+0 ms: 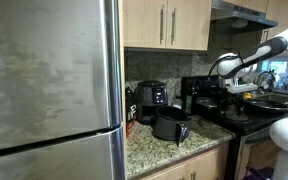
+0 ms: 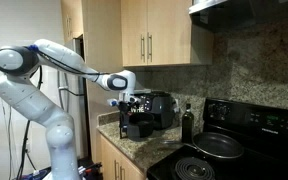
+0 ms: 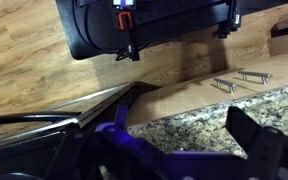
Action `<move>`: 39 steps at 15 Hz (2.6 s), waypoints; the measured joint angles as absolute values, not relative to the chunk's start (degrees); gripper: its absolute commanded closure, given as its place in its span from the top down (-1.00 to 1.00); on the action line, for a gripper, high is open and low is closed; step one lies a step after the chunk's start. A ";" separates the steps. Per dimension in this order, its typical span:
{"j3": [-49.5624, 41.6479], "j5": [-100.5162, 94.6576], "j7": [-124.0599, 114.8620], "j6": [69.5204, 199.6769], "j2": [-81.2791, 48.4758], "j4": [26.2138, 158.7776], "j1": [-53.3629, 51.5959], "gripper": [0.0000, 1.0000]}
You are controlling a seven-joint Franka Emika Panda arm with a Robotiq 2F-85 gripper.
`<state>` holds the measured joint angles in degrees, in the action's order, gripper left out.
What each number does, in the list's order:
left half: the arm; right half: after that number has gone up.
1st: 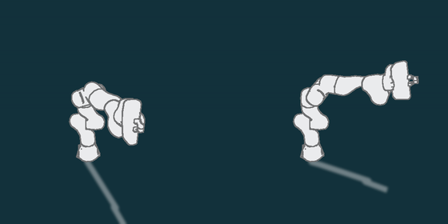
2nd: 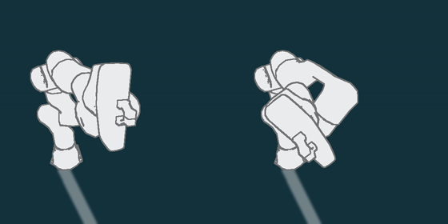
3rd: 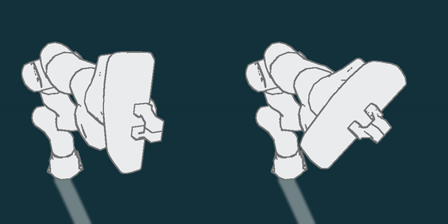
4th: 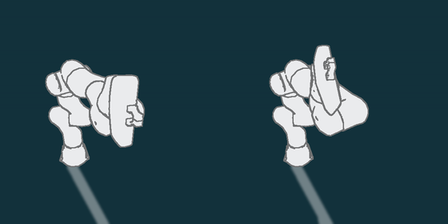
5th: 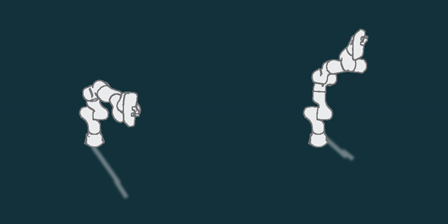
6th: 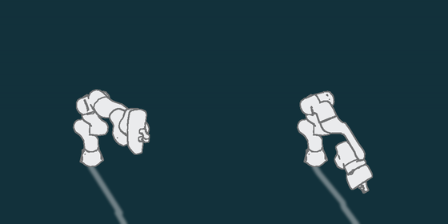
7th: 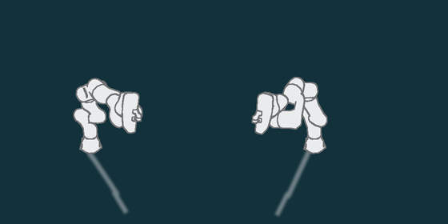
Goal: Put the drawer back in the air fryer
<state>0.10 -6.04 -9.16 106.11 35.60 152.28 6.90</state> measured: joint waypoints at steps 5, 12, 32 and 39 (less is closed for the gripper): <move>1.77 -5.21 -8.81 106.13 35.33 152.34 4.98 1.00; 5.80 7.48 -8.20 105.97 41.46 152.72 -8.51 1.00; 6.32 21.34 -7.72 126.06 36.79 160.47 -11.27 1.00; 7.07 26.14 -8.25 138.68 33.40 160.13 -14.10 1.00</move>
<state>7.07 26.14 -8.25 138.68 33.40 160.13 -14.10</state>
